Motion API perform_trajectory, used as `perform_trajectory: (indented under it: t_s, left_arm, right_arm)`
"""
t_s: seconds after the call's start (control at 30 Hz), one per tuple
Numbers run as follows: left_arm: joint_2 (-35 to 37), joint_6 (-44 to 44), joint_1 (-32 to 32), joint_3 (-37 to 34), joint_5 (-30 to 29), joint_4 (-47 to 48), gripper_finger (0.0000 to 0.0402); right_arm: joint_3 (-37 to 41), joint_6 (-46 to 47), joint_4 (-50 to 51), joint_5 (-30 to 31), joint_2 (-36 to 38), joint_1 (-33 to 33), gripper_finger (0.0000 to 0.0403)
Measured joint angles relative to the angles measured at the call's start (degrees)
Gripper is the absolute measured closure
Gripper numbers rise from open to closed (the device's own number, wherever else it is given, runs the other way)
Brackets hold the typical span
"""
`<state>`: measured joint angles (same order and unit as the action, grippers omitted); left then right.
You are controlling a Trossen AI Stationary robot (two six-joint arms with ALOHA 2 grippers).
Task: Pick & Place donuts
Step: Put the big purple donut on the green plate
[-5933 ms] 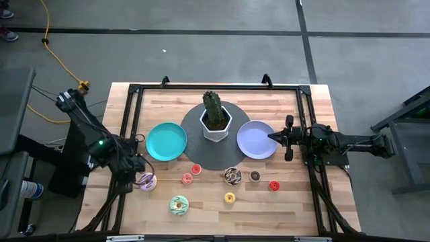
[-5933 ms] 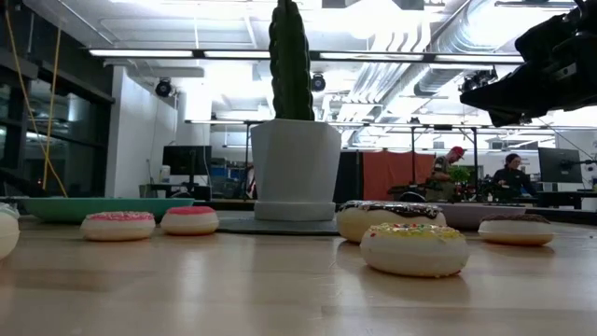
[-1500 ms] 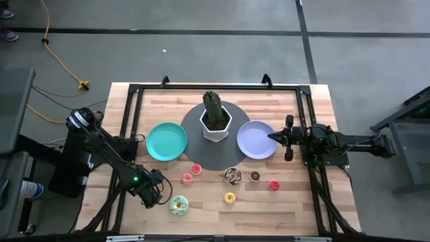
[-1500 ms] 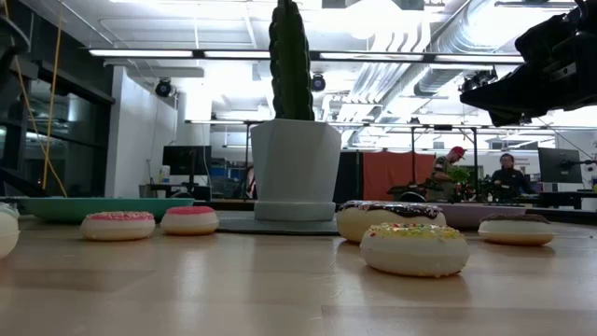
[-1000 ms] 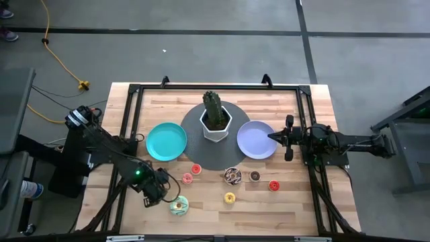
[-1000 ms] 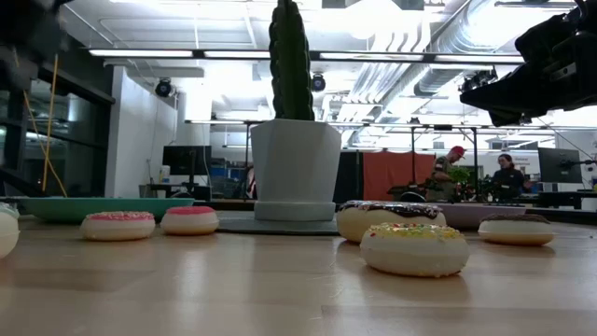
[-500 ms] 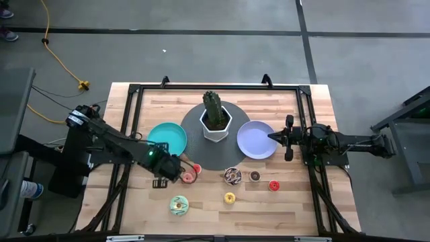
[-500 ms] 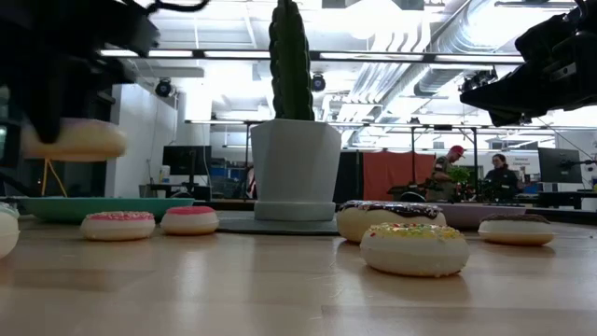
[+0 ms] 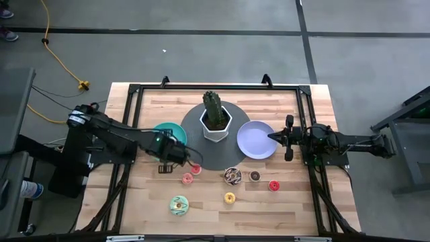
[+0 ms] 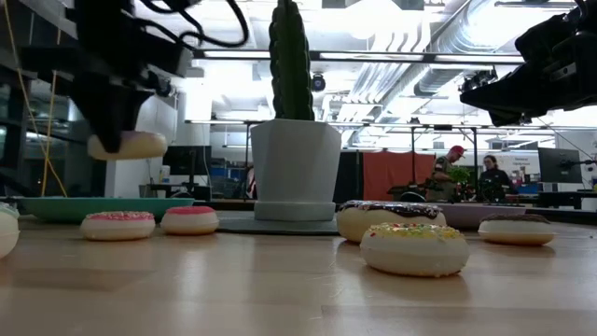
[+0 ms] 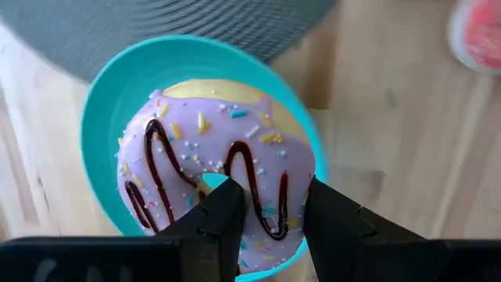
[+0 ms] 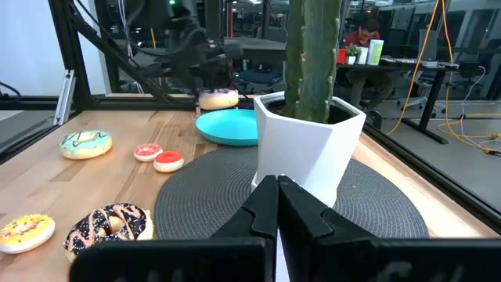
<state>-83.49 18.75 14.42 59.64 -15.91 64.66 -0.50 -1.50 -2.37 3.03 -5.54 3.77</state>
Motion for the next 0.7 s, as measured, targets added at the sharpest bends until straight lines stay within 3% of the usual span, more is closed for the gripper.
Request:
perform_trajectory:
  t_s: [0.7]
  left_arm:
    - [0.0,28.4,-22.1,-3.4,5.0,-2.2,0.0287]
  right_arm:
    - [0.0,0.0,0.0,0.0,0.0,0.0,0.0402]
